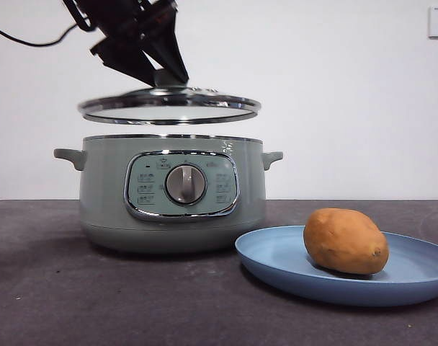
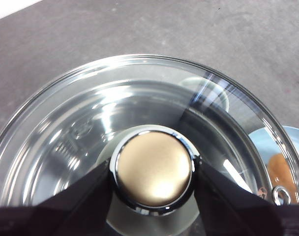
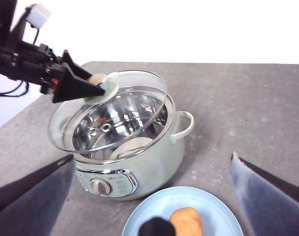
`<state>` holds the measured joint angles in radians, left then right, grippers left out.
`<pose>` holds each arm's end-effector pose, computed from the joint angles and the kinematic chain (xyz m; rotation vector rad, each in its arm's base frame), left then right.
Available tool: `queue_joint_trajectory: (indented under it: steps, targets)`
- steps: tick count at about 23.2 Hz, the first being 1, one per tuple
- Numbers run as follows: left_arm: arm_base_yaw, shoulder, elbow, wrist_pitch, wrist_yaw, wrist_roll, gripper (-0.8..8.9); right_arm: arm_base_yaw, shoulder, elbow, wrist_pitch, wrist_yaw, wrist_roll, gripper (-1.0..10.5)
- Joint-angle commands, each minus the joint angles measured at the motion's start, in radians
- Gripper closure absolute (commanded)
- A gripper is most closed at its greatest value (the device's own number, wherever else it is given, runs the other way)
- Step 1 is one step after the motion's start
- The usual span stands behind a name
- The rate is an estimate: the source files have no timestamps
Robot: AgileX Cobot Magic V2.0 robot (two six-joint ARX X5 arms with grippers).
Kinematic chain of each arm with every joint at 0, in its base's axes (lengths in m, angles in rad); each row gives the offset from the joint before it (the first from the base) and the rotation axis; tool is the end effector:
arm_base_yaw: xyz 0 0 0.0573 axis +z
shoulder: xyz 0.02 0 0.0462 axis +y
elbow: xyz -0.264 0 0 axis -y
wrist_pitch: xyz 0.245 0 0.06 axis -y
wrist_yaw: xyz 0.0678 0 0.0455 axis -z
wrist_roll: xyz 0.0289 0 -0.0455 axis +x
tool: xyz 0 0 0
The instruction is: Take the potato out from the steamer,put the potato on the plate,close the lid
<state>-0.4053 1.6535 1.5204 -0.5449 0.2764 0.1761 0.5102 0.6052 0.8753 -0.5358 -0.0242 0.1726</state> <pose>0.3342 -0.1520 0.3336 0.2071 0.6304 -0.7144 0.1011 0.0574 0.3515 0.1028 0.3059 0.5069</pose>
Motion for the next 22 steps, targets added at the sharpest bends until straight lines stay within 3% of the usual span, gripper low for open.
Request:
queue_joint_trajectory:
  steps: [1, 7, 22]
  targets:
    - [-0.002, 0.003, 0.011, 0.058, 0.011, 0.012, 8.22, 0.000, -0.002, 0.001, -0.013, 0.004, 0.009, 3.2]
    - [-0.001, 0.031, 0.011, 0.054, -0.035, 0.032, 8.22, 0.000, -0.004, 0.001, -0.042, 0.004, 0.009, 3.2]
    - [-0.004, 0.060, 0.010, 0.047, -0.034, 0.037, 8.23, 0.000, -0.003, 0.001, -0.040, 0.005, 0.009, 3.2]
